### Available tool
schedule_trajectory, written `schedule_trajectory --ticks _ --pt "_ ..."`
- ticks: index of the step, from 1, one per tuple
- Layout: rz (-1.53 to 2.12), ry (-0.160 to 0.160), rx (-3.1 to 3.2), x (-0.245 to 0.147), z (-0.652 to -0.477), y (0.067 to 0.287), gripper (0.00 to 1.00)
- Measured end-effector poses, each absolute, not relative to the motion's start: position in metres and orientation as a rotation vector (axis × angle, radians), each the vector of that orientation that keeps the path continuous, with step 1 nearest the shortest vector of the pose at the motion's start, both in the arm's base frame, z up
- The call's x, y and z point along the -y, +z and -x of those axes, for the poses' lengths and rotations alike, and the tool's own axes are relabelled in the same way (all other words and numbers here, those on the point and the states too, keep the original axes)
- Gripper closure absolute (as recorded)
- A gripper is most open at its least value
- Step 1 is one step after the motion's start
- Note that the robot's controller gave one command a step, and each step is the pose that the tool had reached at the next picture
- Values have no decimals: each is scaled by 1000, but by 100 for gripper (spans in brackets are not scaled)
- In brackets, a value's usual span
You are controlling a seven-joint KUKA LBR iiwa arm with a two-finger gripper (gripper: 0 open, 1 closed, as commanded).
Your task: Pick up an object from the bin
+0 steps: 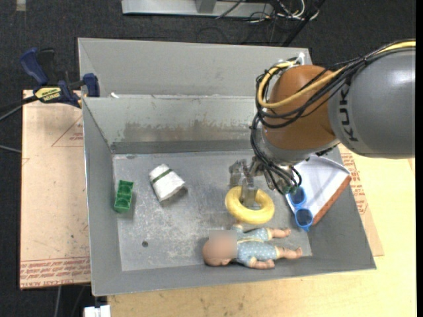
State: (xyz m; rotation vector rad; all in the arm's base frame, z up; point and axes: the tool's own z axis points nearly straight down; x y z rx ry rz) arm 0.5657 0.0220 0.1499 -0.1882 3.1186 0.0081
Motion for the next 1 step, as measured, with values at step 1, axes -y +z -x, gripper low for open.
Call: schedule_trajectory --ticks 1 --pt "193 9 -3128 -25 -564 203 100"
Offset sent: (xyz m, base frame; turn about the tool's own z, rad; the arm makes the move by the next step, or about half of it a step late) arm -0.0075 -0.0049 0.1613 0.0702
